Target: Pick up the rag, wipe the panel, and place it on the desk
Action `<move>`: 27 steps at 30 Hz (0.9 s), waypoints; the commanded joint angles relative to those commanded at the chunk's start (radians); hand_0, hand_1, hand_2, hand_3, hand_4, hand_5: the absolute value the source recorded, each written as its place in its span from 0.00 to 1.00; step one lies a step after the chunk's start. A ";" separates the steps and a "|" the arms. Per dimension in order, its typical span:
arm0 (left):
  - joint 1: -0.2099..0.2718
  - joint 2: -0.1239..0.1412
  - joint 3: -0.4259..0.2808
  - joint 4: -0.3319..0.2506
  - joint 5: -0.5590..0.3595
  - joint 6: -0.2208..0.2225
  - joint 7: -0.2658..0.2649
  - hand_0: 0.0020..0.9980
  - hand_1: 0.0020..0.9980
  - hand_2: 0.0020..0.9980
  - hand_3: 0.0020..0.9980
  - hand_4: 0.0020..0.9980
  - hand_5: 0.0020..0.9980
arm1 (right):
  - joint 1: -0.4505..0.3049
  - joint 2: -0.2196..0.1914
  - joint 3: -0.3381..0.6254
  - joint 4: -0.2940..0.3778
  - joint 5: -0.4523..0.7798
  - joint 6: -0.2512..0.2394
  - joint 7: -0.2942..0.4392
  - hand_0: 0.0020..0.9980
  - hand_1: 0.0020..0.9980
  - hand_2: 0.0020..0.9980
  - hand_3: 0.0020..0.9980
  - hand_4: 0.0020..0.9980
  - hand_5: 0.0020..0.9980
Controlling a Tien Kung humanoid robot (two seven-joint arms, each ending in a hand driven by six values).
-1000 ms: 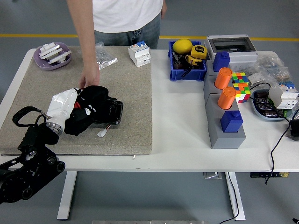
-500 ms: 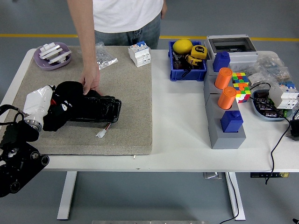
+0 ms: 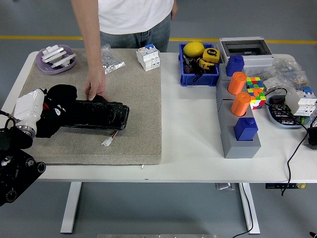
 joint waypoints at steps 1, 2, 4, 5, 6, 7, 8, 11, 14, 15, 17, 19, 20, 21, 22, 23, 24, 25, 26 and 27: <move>-0.001 0.000 0.000 0.003 -0.004 -0.001 0.000 0.31 0.17 0.47 0.44 0.34 0.00 | 0.000 0.000 -0.002 0.000 0.002 0.000 0.001 0.71 0.58 0.65 0.65 1.00 0.58; -0.001 -0.001 0.001 0.004 -0.008 -0.001 -0.001 0.31 0.17 0.47 0.44 0.34 0.00 | 0.000 -0.001 -0.004 0.000 0.004 0.000 0.002 0.71 0.58 0.65 0.65 1.00 0.58; -0.001 -0.004 0.010 -0.001 -0.010 -0.002 0.000 0.31 0.17 0.47 0.45 0.35 0.00 | 0.001 -0.001 -0.003 0.000 0.003 0.000 0.001 0.71 0.58 0.65 0.65 1.00 0.58; -0.002 -0.005 0.015 -0.006 -0.010 -0.002 0.001 0.31 0.17 0.47 0.45 0.35 0.00 | 0.001 -0.001 -0.004 0.000 0.003 0.000 0.001 0.71 0.58 0.65 0.65 1.00 0.58; -0.002 -0.007 0.019 -0.011 -0.008 -0.002 0.001 0.31 0.17 0.47 0.45 0.35 0.00 | 0.002 -0.001 -0.002 0.000 0.002 0.000 0.001 0.71 0.58 0.65 0.65 1.00 0.58; -0.002 -0.010 0.026 -0.021 -0.006 -0.003 0.003 0.31 0.17 0.47 0.45 0.35 0.00 | 0.002 -0.001 0.000 0.000 -0.001 0.000 0.000 0.71 0.58 0.65 0.65 1.00 0.58; -0.003 -0.013 0.030 -0.030 -0.005 -0.003 0.004 0.31 0.17 0.47 0.45 0.35 0.00 | 0.002 -0.001 -0.001 0.000 0.000 0.000 0.000 0.71 0.58 0.65 0.65 1.00 0.58; -0.004 -0.022 0.051 -0.060 0.001 -0.004 0.009 0.31 0.17 0.47 0.45 0.35 0.00 | 0.002 -0.002 0.002 0.000 -0.003 0.000 -0.001 0.71 0.58 0.65 0.65 1.00 0.58; -0.007 -0.028 0.082 -0.096 0.009 -0.009 0.018 0.31 0.17 0.47 0.45 0.35 0.00 | 0.003 -0.002 0.003 0.000 -0.003 0.000 -0.002 0.71 0.58 0.65 0.65 1.00 0.58; -0.008 -0.030 0.092 -0.108 0.013 -0.011 0.021 0.31 0.17 0.48 0.45 0.36 0.00 | 0.002 -0.003 0.001 0.000 -0.002 0.000 -0.001 0.71 0.58 0.65 0.65 1.00 0.58; -0.011 -0.034 0.114 -0.126 0.019 -0.013 0.024 0.31 0.17 0.48 0.45 0.36 0.00 | 0.002 -0.003 0.002 0.000 -0.003 0.000 -0.002 0.71 0.58 0.65 0.65 1.00 0.58; -0.015 -0.041 0.142 -0.140 0.020 -0.018 0.029 0.31 0.17 0.48 0.45 0.36 0.00 | 0.002 -0.003 0.001 0.000 -0.002 0.001 -0.001 0.71 0.58 0.65 0.65 1.00 0.58; -0.016 -0.043 0.151 -0.146 0.020 -0.019 0.031 0.31 0.17 0.48 0.45 0.36 0.00 | 0.003 -0.003 0.000 0.000 -0.001 0.000 0.000 0.71 0.58 0.65 0.65 1.00 0.58; -0.016 -0.046 0.160 -0.151 0.021 -0.020 0.033 0.31 0.17 0.48 0.45 0.36 0.00 | 0.003 -0.003 0.000 0.000 0.000 0.000 0.000 0.71 0.58 0.65 0.65 1.00 0.58; -0.018 -0.050 0.177 -0.159 0.023 -0.022 0.036 0.31 0.17 0.48 0.45 0.36 0.00 | 0.002 -0.003 0.001 0.000 -0.001 0.001 0.000 0.71 0.58 0.65 0.65 1.00 0.58; -0.019 -0.053 0.189 -0.165 0.025 -0.023 0.038 0.31 0.17 0.48 0.45 0.36 0.00 | 0.002 -0.003 0.002 0.000 -0.003 0.001 -0.001 0.71 0.58 0.65 0.65 1.00 0.58; -0.020 -0.056 0.201 -0.172 0.023 -0.024 0.039 0.31 0.17 0.48 0.45 0.36 0.00 | 0.002 -0.003 0.001 0.000 -0.001 0.001 -0.001 0.71 0.58 0.65 0.65 1.00 0.58; -0.022 -0.059 0.213 -0.176 0.024 -0.026 0.041 0.31 0.17 0.48 0.45 0.36 0.00 | 0.001 -0.004 0.002 0.000 -0.002 0.001 -0.001 0.71 0.58 0.65 0.65 1.00 0.58; -0.025 -0.063 0.228 -0.181 0.025 -0.027 0.044 0.31 0.17 0.48 0.45 0.36 0.00 | 0.001 -0.004 0.004 0.000 -0.005 0.001 -0.002 0.71 0.58 0.65 0.65 1.00 0.58; -0.027 -0.066 0.236 -0.185 0.025 -0.028 0.045 0.31 0.18 0.48 0.46 0.37 0.00 | 0.001 -0.004 0.004 -0.001 -0.005 0.001 -0.002 0.71 0.58 0.65 0.65 1.00 0.58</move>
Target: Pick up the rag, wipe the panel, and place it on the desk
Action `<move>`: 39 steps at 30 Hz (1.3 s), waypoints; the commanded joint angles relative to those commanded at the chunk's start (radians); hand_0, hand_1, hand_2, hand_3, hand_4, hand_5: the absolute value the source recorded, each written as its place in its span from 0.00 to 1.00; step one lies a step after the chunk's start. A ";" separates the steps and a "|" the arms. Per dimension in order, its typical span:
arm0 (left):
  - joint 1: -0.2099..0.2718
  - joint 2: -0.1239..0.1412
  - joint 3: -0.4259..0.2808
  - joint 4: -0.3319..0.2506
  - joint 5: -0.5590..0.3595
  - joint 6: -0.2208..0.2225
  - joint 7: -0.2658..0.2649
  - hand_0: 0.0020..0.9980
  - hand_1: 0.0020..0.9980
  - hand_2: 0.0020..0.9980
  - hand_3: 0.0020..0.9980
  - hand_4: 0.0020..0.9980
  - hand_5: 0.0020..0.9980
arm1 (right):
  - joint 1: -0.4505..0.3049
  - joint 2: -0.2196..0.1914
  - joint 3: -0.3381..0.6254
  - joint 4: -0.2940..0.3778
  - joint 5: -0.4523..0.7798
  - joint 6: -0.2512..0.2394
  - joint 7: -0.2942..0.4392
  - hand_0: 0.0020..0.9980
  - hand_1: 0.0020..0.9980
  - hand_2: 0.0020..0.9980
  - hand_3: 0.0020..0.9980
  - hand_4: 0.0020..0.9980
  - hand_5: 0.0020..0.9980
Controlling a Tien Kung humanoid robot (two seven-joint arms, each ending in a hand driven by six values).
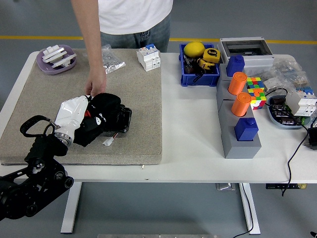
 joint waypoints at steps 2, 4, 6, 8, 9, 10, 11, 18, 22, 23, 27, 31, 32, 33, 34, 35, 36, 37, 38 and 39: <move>-0.005 -0.010 0.021 -0.011 -0.001 -0.002 0.004 0.31 0.18 0.48 0.46 0.37 0.00 | 0.000 0.000 0.000 0.000 -0.001 0.001 0.000 0.71 0.58 0.65 0.65 1.00 0.58; -0.007 -0.020 0.027 -0.016 -0.002 -0.003 0.006 0.31 0.18 0.48 0.46 0.37 0.00 | 0.001 0.000 -0.002 0.000 0.001 0.001 0.001 0.71 0.58 0.65 0.65 1.00 0.58; -0.010 -0.027 0.033 -0.021 -0.004 -0.002 0.007 0.31 0.18 0.48 0.46 0.37 0.00 | 0.001 0.001 -0.001 0.000 -0.001 0.001 0.001 0.71 0.58 0.65 0.65 1.00 0.58; -0.013 -0.030 0.041 -0.025 -0.003 -0.005 0.010 0.31 0.18 0.48 0.46 0.37 0.00 | 0.001 0.001 -0.002 0.000 0.001 0.001 0.002 0.71 0.58 0.65 0.65 1.00 0.58; -0.014 -0.031 0.046 -0.028 -0.003 -0.005 0.011 0.31 0.18 0.48 0.46 0.37 0.00 | 0.000 0.001 -0.001 0.000 0.000 0.001 0.000 0.71 0.58 0.65 0.65 1.00 0.58; -0.015 -0.031 0.048 -0.030 -0.003 -0.006 0.012 0.31 0.18 0.48 0.46 0.37 0.00 | 0.000 0.001 -0.001 0.000 0.000 0.001 0.000 0.71 0.58 0.65 0.65 1.00 0.58; -0.015 -0.032 0.051 -0.034 0.000 -0.006 0.014 0.31 0.18 0.48 0.46 0.37 0.00 | 0.000 0.001 0.001 0.000 -0.002 0.001 0.000 0.71 0.58 0.65 0.65 1.00 0.58; -0.017 -0.036 0.063 -0.055 0.005 -0.008 0.021 0.31 0.18 0.48 0.46 0.37 0.00 | -0.001 0.000 0.007 0.000 -0.012 0.001 -0.003 0.71 0.58 0.65 0.65 1.00 0.58; -0.016 -0.035 0.059 -0.046 0.003 -0.006 0.022 0.31 0.18 0.48 0.46 0.37 0.00 | 0.000 0.001 0.003 0.000 -0.010 0.002 -0.001 0.71 0.58 0.65 0.65 1.00 0.58; -0.016 -0.034 0.057 -0.040 0.003 -0.007 0.022 0.31 0.18 0.48 0.46 0.37 0.00 | 0.000 0.002 0.005 0.000 -0.012 0.001 -0.002 0.71 0.58 0.65 0.65 1.00 0.58; -0.016 -0.030 0.040 -0.010 -0.002 -0.004 0.019 0.31 0.18 0.48 0.46 0.37 0.00 | -0.001 0.001 0.006 0.000 -0.013 0.002 -0.003 0.71 0.58 0.65 0.65 1.00 0.59; -0.016 -0.024 0.014 0.028 -0.010 -0.003 0.015 0.31 0.18 0.48 0.46 0.38 0.00 | -0.001 0.001 0.004 0.000 -0.010 0.002 -0.002 0.71 0.58 0.65 0.65 1.00 0.58; -0.016 -0.022 0.008 0.033 -0.012 -0.003 0.015 0.31 0.18 0.48 0.46 0.38 0.00 | -0.001 0.001 0.004 0.000 -0.010 0.003 -0.002 0.71 0.58 0.65 0.65 1.00 0.58; -0.015 -0.021 0.001 0.041 -0.012 -0.002 0.014 0.31 0.18 0.48 0.46 0.38 0.00 | -0.001 0.001 0.004 0.000 -0.010 0.003 -0.002 0.71 0.58 0.65 0.65 1.00 0.58; -0.014 -0.019 -0.009 0.049 -0.012 -0.002 0.015 0.31 0.18 0.48 0.46 0.38 0.00 | -0.001 0.001 0.003 0.000 -0.009 0.003 -0.001 0.71 0.58 0.65 0.65 1.00 0.58; -0.014 -0.017 -0.015 0.054 -0.013 -0.002 0.014 0.31 0.18 0.48 0.46 0.38 0.00 | -0.002 0.001 0.003 0.000 -0.009 0.003 -0.001 0.71 0.58 0.65 0.65 1.00 0.58; -0.014 -0.016 -0.020 0.058 -0.014 -0.001 0.013 0.31 0.18 0.48 0.46 0.37 0.00 | -0.002 0.001 0.003 0.000 -0.009 0.003 -0.002 0.71 0.58 0.65 0.65 1.00 0.58; -0.014 -0.014 -0.030 0.067 -0.013 -0.001 0.013 0.31 0.18 0.48 0.46 0.37 0.00 | -0.002 0.001 0.004 0.000 -0.010 0.003 -0.002 0.71 0.58 0.65 0.65 1.00 0.58; -0.013 -0.013 -0.037 0.072 -0.014 -0.001 0.013 0.31 0.18 0.48 0.46 0.37 0.00 | -0.002 0.001 0.003 0.000 -0.008 0.003 -0.001 0.71 0.58 0.65 0.65 1.00 0.58; -0.013 -0.011 -0.044 0.079 -0.015 0.000 0.012 0.31 0.18 0.48 0.46 0.37 0.00 | -0.002 0.001 0.002 0.000 -0.008 0.003 -0.001 0.71 0.58 0.65 0.65 1.00 0.58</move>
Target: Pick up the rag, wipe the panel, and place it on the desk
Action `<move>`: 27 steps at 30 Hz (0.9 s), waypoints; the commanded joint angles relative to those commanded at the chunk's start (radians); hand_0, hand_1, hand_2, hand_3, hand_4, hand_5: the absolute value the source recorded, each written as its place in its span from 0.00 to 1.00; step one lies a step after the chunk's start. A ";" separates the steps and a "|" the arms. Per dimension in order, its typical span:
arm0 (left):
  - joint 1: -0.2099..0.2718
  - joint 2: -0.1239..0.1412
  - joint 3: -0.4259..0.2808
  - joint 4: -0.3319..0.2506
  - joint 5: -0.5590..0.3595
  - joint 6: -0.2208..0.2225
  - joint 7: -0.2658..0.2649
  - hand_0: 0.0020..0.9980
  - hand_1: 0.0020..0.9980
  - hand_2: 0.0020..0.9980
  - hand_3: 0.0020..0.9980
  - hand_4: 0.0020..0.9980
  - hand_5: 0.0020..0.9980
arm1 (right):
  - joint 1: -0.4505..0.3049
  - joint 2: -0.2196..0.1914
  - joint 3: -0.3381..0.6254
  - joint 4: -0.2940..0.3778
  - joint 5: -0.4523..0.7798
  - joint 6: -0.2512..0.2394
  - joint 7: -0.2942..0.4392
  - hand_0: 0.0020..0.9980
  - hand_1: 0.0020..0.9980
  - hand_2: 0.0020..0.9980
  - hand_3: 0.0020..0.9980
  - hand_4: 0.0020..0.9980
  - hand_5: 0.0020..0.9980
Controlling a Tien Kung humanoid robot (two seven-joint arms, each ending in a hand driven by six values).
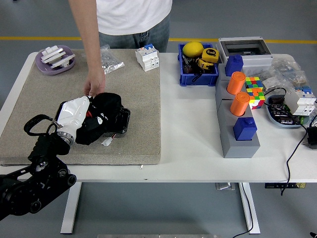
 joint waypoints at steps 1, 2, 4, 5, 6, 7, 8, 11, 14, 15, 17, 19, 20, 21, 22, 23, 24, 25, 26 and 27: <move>0.000 0.001 -0.004 0.004 0.000 0.000 0.000 0.31 0.18 0.48 0.46 0.37 0.00 | 0.000 0.000 0.000 0.000 0.000 0.000 0.000 0.71 0.58 0.65 0.65 1.00 0.58; 0.000 0.004 -0.015 0.013 -0.003 -0.001 0.000 0.31 0.18 0.48 0.46 0.37 0.00 | 0.000 0.000 0.001 0.000 -0.001 0.000 0.000 0.71 0.58 0.65 0.65 1.00 0.58; 0.000 0.008 -0.029 0.028 -0.003 -0.001 -0.001 0.31 0.18 0.48 0.46 0.38 0.00 | 0.000 0.000 -0.001 0.000 0.001 0.000 0.001 0.71 0.58 0.65 0.65 1.00 0.58; 0.000 0.011 -0.036 0.034 -0.004 -0.001 -0.002 0.31 0.18 0.48 0.46 0.38 0.00 | 0.001 0.000 -0.001 0.000 0.001 0.000 0.000 0.71 0.58 0.65 0.65 1.00 0.58; 0.000 0.013 -0.045 0.042 -0.006 -0.001 -0.003 0.31 0.18 0.48 0.46 0.38 0.00 | 0.001 0.000 -0.002 0.000 0.002 0.000 0.001 0.71 0.58 0.65 0.65 1.00 0.58; -0.001 0.016 -0.052 0.049 -0.006 -0.001 -0.004 0.31 0.18 0.48 0.46 0.38 0.00 | 0.001 0.000 -0.001 0.000 0.001 0.000 0.000 0.71 0.58 0.65 0.65 1.00 0.58; -0.001 0.019 -0.057 0.054 -0.006 -0.002 -0.003 0.31 0.18 0.48 0.46 0.38 0.00 | 0.001 0.000 0.001 0.000 -0.001 0.000 0.000 0.71 0.58 0.65 0.65 1.00 0.58; -0.003 0.029 -0.080 0.077 -0.011 -0.001 -0.008 0.31 0.18 0.48 0.46 0.38 0.00 | 0.001 0.000 -0.002 0.000 0.002 0.000 0.000 0.71 0.58 0.65 0.65 1.00 0.58; -0.004 0.040 -0.105 0.101 -0.017 0.002 -0.013 0.31 0.18 0.48 0.46 0.38 0.00 | 0.002 0.000 -0.001 0.000 0.003 0.000 0.000 0.71 0.58 0.65 0.65 1.00 0.58; -0.003 0.043 -0.114 0.106 -0.017 0.003 -0.014 0.31 0.18 0.48 0.46 0.38 0.00 | 0.002 -0.001 -0.002 0.000 0.004 0.000 0.000 0.71 0.58 0.65 0.65 1.00 0.58; -0.003 0.046 -0.136 0.119 -0.019 0.005 -0.015 0.31 0.18 0.48 0.46 0.38 0.00 | 0.001 -0.001 -0.001 0.000 0.004 0.000 0.000 0.71 0.58 0.65 0.65 1.00 0.58; -0.003 0.047 -0.153 0.129 -0.020 0.008 -0.015 0.31 0.18 0.48 0.46 0.38 0.00 | 0.001 -0.001 -0.001 0.000 0.005 0.000 0.000 0.71 0.58 0.65 0.65 1.00 0.58; -0.003 0.048 -0.161 0.136 -0.021 0.008 -0.016 0.31 0.18 0.48 0.46 0.38 0.00 | 0.002 -0.001 -0.002 0.000 0.006 0.000 0.000 0.71 0.58 0.65 0.65 1.00 0.58; -0.003 0.049 -0.169 0.142 -0.022 0.007 -0.017 0.31 0.18 0.48 0.45 0.37 0.00 | 0.002 -0.001 -0.004 0.000 0.007 0.000 0.001 0.71 0.58 0.65 0.65 1.00 0.58; -0.002 0.049 -0.174 0.146 -0.022 0.008 -0.017 0.31 0.18 0.48 0.45 0.37 0.00 | 0.002 0.000 -0.005 0.000 0.008 0.000 0.001 0.71 0.58 0.65 0.65 1.00 0.58; 0.000 0.050 -0.182 0.151 -0.020 0.008 -0.017 0.31 0.18 0.48 0.45 0.37 0.00 | 0.003 0.000 -0.007 0.000 0.010 0.000 0.002 0.71 0.58 0.65 0.65 1.00 0.58; 0.001 0.051 -0.189 0.155 -0.021 0.008 -0.017 0.31 0.18 0.48 0.45 0.37 0.00 | 0.003 0.000 -0.007 0.001 0.010 0.000 0.002 0.71 0.58 0.65 0.65 1.00 0.58; 0.002 0.052 -0.194 0.158 -0.020 0.008 -0.017 0.31 0.18 0.48 0.45 0.37 0.00 | 0.003 0.000 -0.007 0.001 0.010 0.000 0.002 0.71 0.58 0.65 0.65 1.00 0.58; 0.002 0.053 -0.198 0.159 -0.018 0.009 -0.017 0.31 0.18 0.48 0.45 0.37 0.00 | 0.003 0.000 -0.007 0.001 0.011 0.000 0.002 0.71 0.58 0.65 0.65 1.00 0.58; 0.003 0.054 -0.203 0.161 -0.015 0.010 -0.017 0.31 0.18 0.48 0.45 0.37 0.00 | 0.003 0.000 -0.008 0.001 0.012 0.000 0.002 0.71 0.58 0.65 0.65 1.00 0.58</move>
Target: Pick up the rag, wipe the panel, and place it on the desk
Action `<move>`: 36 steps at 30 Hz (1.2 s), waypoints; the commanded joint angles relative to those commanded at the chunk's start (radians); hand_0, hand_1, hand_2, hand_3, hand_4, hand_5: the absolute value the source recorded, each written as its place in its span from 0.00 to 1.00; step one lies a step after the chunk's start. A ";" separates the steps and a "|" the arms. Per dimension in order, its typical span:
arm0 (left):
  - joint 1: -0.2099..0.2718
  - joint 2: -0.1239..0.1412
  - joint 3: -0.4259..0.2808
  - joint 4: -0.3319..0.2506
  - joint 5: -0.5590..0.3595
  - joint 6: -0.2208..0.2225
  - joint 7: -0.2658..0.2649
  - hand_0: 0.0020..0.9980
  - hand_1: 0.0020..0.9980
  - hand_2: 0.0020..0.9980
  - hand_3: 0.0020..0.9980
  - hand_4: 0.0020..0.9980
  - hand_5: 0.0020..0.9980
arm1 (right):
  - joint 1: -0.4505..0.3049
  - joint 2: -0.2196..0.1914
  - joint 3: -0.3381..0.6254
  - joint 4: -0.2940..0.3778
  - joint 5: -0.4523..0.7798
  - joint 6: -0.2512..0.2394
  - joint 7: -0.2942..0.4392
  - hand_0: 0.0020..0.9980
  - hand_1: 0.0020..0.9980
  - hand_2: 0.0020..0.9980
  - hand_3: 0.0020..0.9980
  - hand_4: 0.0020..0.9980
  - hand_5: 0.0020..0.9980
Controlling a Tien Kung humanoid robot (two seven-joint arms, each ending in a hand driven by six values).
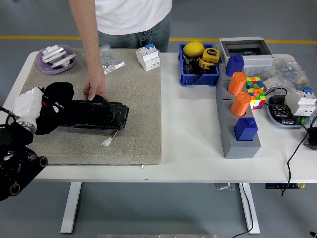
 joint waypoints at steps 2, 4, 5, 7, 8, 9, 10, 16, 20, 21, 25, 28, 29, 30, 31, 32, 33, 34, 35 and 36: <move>0.001 0.004 -0.018 0.008 0.002 0.001 0.000 0.31 0.18 0.48 0.45 0.37 0.00 | 0.000 0.000 0.002 0.000 -0.002 0.000 -0.001 0.71 0.58 0.65 0.65 1.00 0.58; 0.002 0.007 -0.030 0.013 0.001 0.001 -0.001 0.31 0.18 0.48 0.45 0.37 0.00 | 0.001 0.000 -0.002 0.000 0.002 0.000 0.000 0.71 0.58 0.65 0.65 1.00 0.58; 0.002 0.010 -0.036 0.016 0.000 0.002 -0.002 0.31 0.18 0.48 0.45 0.37 0.00 | 0.002 0.000 -0.003 0.000 0.004 0.000 0.000 0.71 0.58 0.65 0.65 1.00 0.58; 0.003 0.014 -0.049 0.021 0.001 0.001 -0.002 0.31 0.18 0.48 0.46 0.38 0.00 | 0.003 0.000 -0.005 0.000 0.006 0.000 0.001 0.71 0.58 0.65 0.65 1.00 0.58; 0.005 0.017 -0.055 0.023 0.001 0.003 -0.003 0.31 0.18 0.48 0.46 0.38 0.00 | 0.003 0.000 -0.009 0.000 0.010 0.000 0.003 0.71 0.58 0.65 0.65 1.00 0.58; 0.006 0.020 -0.061 0.025 0.001 0.003 -0.004 0.31 0.18 0.48 0.46 0.38 0.00 | 0.003 0.001 -0.010 0.001 0.012 0.000 0.003 0.71 0.58 0.65 0.65 1.00 0.58; 0.008 0.022 -0.066 0.027 0.001 0.004 -0.004 0.31 0.18 0.48 0.46 0.38 0.00 | 0.004 0.001 -0.009 0.000 0.010 0.000 0.002 0.71 0.58 0.65 0.65 1.00 0.58; 0.015 0.035 -0.092 0.042 -0.006 0.012 -0.016 0.31 0.18 0.48 0.45 0.37 0.00 | 0.006 0.001 -0.012 0.001 0.014 -0.001 0.002 0.71 0.58 0.65 0.65 1.00 0.58; 0.017 0.041 -0.101 0.056 -0.017 0.013 -0.029 0.32 0.21 0.49 0.48 0.41 0.00 | 0.008 0.001 -0.014 0.002 0.016 -0.001 0.002 0.71 0.58 0.65 0.65 1.00 0.58; 0.018 0.041 -0.103 0.058 -0.019 0.011 -0.031 0.32 0.21 0.49 0.48 0.41 0.00 | 0.008 0.001 -0.013 0.002 0.015 -0.001 0.002 0.71 0.58 0.65 0.65 1.00 0.58; 0.018 0.040 -0.105 0.071 -0.027 -0.003 -0.033 0.32 0.35 0.51 0.55 0.55 0.00 | 0.009 0.001 -0.012 0.002 0.015 -0.003 0.001 0.71 0.57 0.65 0.65 1.00 0.58; 0.021 0.040 -0.104 0.078 -0.033 -0.029 -0.033 0.32 0.35 0.51 0.55 0.55 0.00 | 0.009 0.001 -0.013 0.002 0.016 -0.003 0.001 0.71 0.57 0.65 0.65 1.00 0.58; 0.022 0.040 -0.103 0.080 -0.035 -0.037 -0.032 0.32 0.35 0.51 0.55 0.55 0.00 | 0.009 0.002 -0.013 0.002 0.016 -0.003 0.001 0.71 0.57 0.65 0.65 1.00 0.58; 0.022 0.040 -0.103 0.082 -0.035 -0.041 -0.032 0.34 0.45 0.53 0.58 0.65 0.00 | 0.008 0.002 -0.014 0.001 0.017 -0.003 0.002 0.71 0.57 0.65 0.65 1.00 0.58; 0.023 0.041 -0.101 0.085 -0.033 -0.050 -0.029 0.34 0.45 0.53 0.58 0.65 0.00 | 0.008 0.002 -0.013 0.002 0.016 -0.003 0.002 0.71 0.57 0.65 0.65 1.00 0.58; 0.023 0.042 -0.098 0.086 -0.035 -0.054 -0.029 0.34 0.45 0.53 0.58 0.65 0.00 | 0.007 0.001 -0.013 0.001 0.016 -0.003 0.001 0.71 0.57 0.65 0.65 1.00 0.58; 0.024 0.044 -0.095 0.087 -0.034 -0.057 -0.030 0.34 0.45 0.53 0.58 0.65 0.00 | 0.007 0.001 -0.014 0.001 0.017 -0.003 0.002 0.71 0.57 0.65 0.65 1.00 0.58; 0.025 0.044 -0.095 0.088 -0.033 -0.060 -0.031 0.34 0.45 0.53 0.58 0.65 0.00 | 0.007 0.001 -0.013 0.001 0.016 -0.003 0.002 0.71 0.57 0.65 0.65 1.00 0.58; 0.026 0.044 -0.096 0.088 -0.035 -0.062 -0.032 0.34 0.45 0.53 0.58 0.65 0.00 | 0.007 0.001 -0.011 0.001 0.013 -0.004 0.000 0.71 0.57 0.65 0.65 1.00 0.58; 0.028 0.044 -0.096 0.087 -0.034 -0.063 -0.034 0.39 0.50 0.54 0.59 0.72 0.00 | 0.007 0.000 -0.011 0.001 0.012 -0.004 0.000 0.71 0.57 0.65 0.65 1.00 0.58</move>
